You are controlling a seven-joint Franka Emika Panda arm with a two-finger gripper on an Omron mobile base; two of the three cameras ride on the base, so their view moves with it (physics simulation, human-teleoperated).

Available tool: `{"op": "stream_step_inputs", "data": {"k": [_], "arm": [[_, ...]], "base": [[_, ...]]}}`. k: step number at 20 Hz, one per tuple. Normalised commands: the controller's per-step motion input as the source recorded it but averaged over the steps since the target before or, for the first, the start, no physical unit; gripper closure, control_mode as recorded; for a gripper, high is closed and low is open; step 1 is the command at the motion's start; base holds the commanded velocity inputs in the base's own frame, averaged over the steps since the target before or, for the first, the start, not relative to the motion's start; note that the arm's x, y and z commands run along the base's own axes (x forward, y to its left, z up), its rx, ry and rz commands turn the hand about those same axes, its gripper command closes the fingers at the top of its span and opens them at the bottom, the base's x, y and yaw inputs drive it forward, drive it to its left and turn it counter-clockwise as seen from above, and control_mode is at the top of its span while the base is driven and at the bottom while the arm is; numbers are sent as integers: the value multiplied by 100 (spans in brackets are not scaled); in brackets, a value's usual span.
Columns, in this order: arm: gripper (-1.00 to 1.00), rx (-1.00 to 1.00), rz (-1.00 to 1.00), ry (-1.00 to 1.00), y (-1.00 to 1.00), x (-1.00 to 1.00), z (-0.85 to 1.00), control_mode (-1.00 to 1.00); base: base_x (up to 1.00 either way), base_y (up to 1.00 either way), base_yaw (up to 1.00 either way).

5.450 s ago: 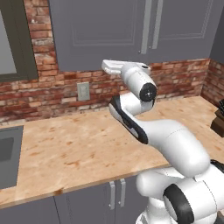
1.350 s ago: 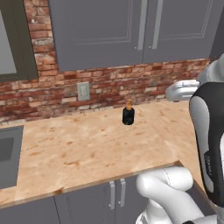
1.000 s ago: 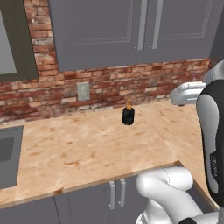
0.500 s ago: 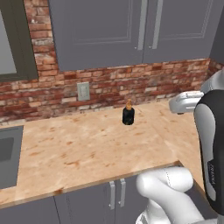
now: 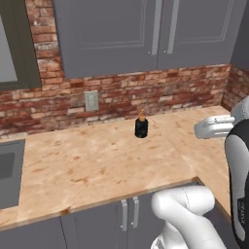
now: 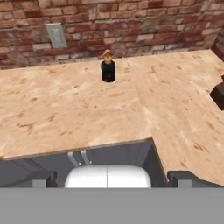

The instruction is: Close all open cabinet doors.

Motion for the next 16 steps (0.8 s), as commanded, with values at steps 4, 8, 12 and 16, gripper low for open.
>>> {"op": "stream_step_inputs", "data": {"k": [4, 8, 12, 16], "arm": [[-100, 0, 0, 0, 0, 0, 0, 100], [-100, 0, 0, 0, 0, 0, 0, 100], [-100, 0, 0, 0, 0, 0, 0, 100], [-100, 0, 0, 0, 0, 0, 0, 100]], "base": [[-12, 70, -36], [-4, 87, -62], [-29, 40, -78], [-39, 0, -86]]}}
